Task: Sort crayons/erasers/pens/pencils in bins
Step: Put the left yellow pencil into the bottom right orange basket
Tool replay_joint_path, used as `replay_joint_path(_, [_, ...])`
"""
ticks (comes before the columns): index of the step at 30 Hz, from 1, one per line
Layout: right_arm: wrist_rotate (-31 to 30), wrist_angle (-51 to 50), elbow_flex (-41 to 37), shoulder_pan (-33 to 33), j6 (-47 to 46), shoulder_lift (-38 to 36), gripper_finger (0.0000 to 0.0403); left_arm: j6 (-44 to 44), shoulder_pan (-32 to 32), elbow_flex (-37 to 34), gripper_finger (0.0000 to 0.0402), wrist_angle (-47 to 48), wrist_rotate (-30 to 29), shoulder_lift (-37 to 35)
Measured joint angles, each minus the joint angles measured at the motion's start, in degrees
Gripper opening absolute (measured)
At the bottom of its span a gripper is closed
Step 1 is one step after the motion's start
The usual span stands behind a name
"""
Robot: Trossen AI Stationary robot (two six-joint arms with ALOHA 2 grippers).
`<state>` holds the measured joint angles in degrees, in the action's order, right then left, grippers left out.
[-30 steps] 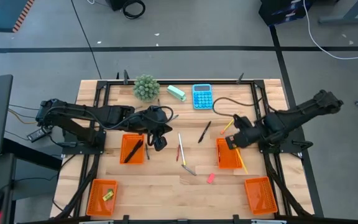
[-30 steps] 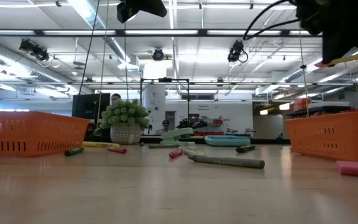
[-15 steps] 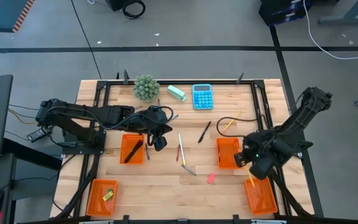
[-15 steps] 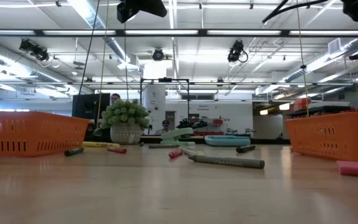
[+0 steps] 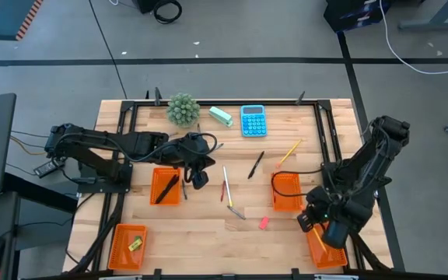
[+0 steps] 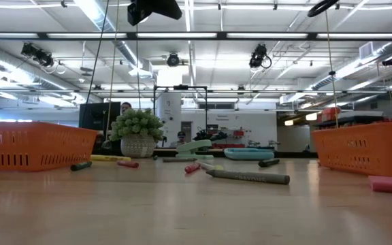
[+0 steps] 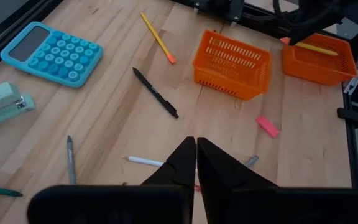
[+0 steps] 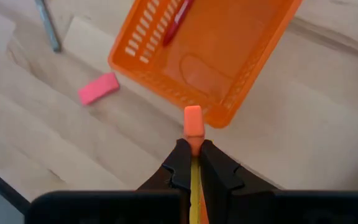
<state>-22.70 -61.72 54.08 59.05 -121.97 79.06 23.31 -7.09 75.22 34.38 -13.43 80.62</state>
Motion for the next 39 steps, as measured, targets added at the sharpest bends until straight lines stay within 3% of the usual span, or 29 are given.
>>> replay_joint_path(5, [-1.01,0.08,0.0,3.06,-0.18,0.77,0.0023,0.54,0.0,0.0,0.0012,0.02,0.15,0.0])
replay_joint_path(15, [-7.33,-1.4,0.0,8.91,0.07,0.84,0.0033,7.92,-2.1,0.0,0.0026,0.19,0.22,0.0])
replay_joint_path(21, [-11.19,-2.55,0.0,10.52,1.43,3.24,0.0034,14.27,-4.03,0.01,0.0015,0.2,0.17,0.0])
replay_joint_path(26, [-11.4,-0.69,0.0,11.86,1.27,5.04,0.0035,22.33,-6.26,0.02,0.0012,-0.74,0.16,0.0])
replay_joint_path(39, [-9.8,3.89,0.0,13.87,1.32,9.19,0.0035,25.57,-11.16,0.03,0.0019,-1.56,0.15,0.19])
